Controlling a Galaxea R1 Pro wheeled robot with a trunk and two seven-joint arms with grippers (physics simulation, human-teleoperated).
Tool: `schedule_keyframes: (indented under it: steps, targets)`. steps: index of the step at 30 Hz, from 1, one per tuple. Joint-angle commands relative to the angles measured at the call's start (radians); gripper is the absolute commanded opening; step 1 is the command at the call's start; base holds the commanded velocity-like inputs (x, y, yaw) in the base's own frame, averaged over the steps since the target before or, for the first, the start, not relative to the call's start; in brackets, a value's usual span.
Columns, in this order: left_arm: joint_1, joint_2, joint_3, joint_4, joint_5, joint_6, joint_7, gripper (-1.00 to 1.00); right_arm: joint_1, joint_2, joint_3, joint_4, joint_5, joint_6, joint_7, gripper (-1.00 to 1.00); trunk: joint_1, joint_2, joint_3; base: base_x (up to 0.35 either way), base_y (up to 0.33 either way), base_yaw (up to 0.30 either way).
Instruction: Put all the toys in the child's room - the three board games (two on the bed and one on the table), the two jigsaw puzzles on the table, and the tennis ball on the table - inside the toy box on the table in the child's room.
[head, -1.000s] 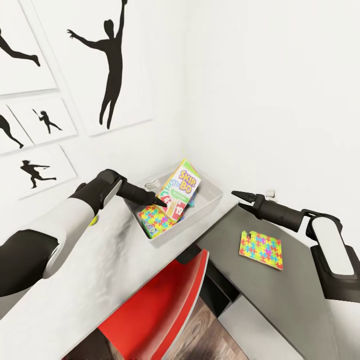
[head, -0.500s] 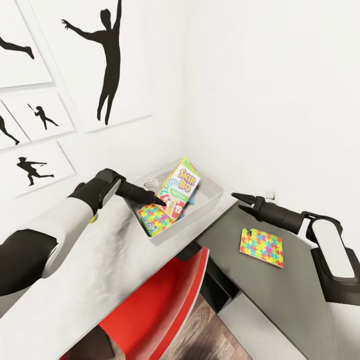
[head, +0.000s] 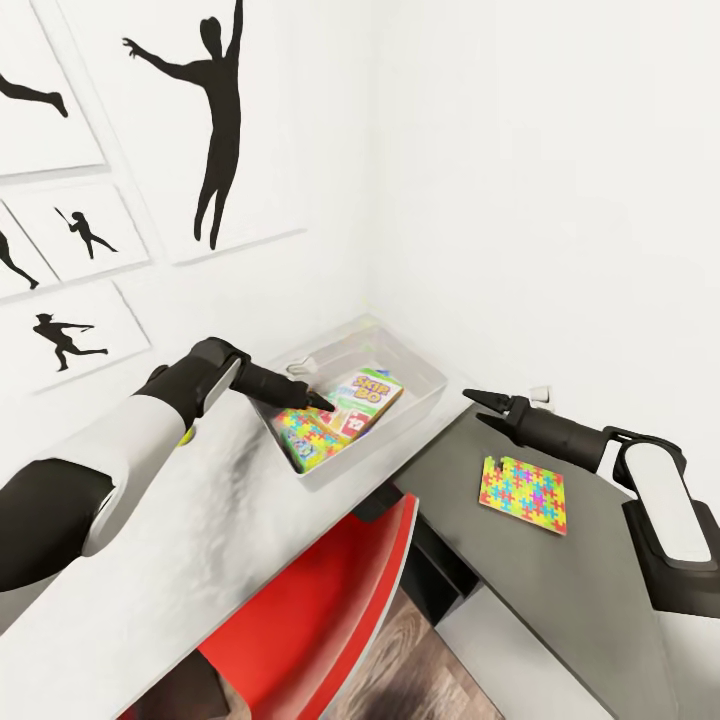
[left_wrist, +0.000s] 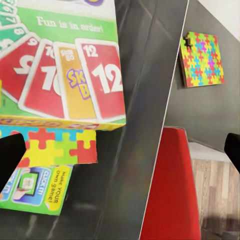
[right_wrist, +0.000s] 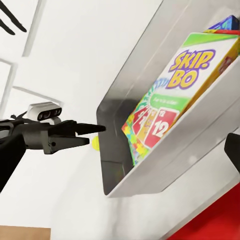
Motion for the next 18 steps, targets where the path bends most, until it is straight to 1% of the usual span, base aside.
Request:
schedule_keyframes:
  steps: [1, 15, 18]
  targets:
    - [-0.001, 0.001, -0.007, -0.001, 0.01, 0.007, 0.002, 1.0, -0.001, 0.0, -0.001, 0.0, 0.01, 0.005, 0.01, 1.0, 0.001, -0.002, -0.002, 0.0, 0.0, 0.0]
    - [-0.001, 0.004, -0.003, -0.002, 0.01, -0.011, 0.0, 1.0, -0.001, 0.0, -0.001, -0.001, 0.011, 0.005, 0.01, 1.0, 0.001, -0.002, -0.002, 0.0, 0.0, 0.0]
    - [-0.001, 0.009, 0.003, -0.031, 0.012, 0.0, -0.001, 1.0, -0.001, 0.002, -0.001, -0.001, 0.012, 0.005, 0.01, 1.0, 0.001, -0.002, -0.002, 0.0, 0.0, 0.0]
